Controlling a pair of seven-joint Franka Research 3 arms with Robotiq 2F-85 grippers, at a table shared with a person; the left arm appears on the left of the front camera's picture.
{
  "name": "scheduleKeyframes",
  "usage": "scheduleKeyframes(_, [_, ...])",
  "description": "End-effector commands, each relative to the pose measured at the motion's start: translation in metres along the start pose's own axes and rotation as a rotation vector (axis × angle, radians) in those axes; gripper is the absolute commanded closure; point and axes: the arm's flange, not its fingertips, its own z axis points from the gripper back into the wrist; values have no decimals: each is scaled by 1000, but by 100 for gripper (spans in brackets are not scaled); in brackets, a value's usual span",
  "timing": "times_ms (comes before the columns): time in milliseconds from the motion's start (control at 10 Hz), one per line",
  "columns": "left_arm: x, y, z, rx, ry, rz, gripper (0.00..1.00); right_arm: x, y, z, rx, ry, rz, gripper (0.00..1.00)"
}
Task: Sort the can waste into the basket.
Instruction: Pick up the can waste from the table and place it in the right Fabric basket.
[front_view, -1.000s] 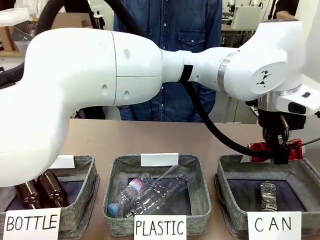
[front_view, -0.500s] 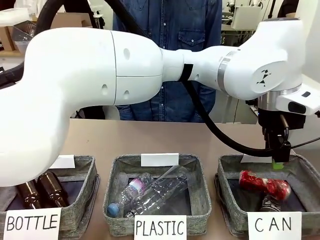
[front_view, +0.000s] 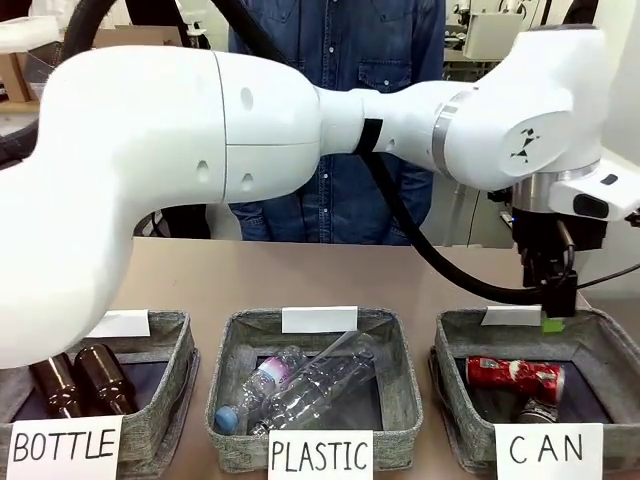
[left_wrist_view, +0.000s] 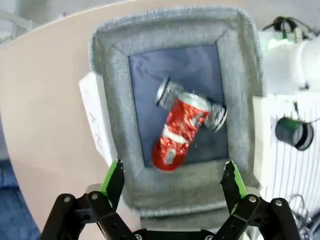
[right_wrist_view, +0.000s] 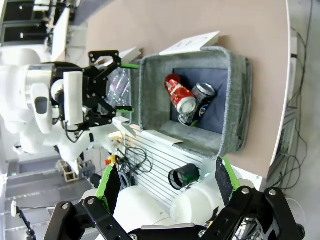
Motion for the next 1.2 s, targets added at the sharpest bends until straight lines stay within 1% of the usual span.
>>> scheduleKeyframes(0, [-57, -6, 41, 30, 146, 115, 0, 0, 0, 0, 0, 0, 0, 0])
scheduleKeyframes(100, [-113, -7, 71, -14, 161, 227, 0, -3, 4, 13, 36, -62, 13, 0])
scheduleKeyframes(200, [-162, -8, 94, -62, 148, 349, 0, 5, 15, -1, 115, -2, 72, 0])
scheduleKeyframes(300, [-211, -12, 115, -143, 68, 426, 0, 21, 30, -28, 134, 53, 89, 0])
scheduleKeyframes(400, [-258, -22, 134, -199, 3, 532, 0, 40, 51, -59, 213, 103, 90, 0])
scheduleKeyframes(500, [-303, -36, 146, -261, -63, 683, 0, 52, 77, -95, 284, 151, 86, 0])
scheduleKeyframes(600, [-352, -58, 158, -282, -187, 786, 0, 63, 109, -139, 317, 202, 99, 0])
scheduleKeyframes(700, [-393, -81, 162, -304, -317, 890, 0, 65, 134, -173, 342, 226, 111, 0])
scheduleKeyframes(800, [-433, -101, 162, -314, -428, 1072, 0, 64, 156, -204, 358, 225, 83, 0])
scheduleKeyframes(900, [-471, -121, 158, -345, -597, 1159, 0, 62, 173, -231, 370, 202, -1, 0])
scheduleKeyframes(1000, [-510, -137, 147, -393, -741, 1352, 0, 57, 186, -254, 389, 147, -134, 0])
scheduleKeyframes(1100, [-540, -146, 133, -468, -894, 1499, 0, 58, 186, -261, 459, 126, -237, 0])
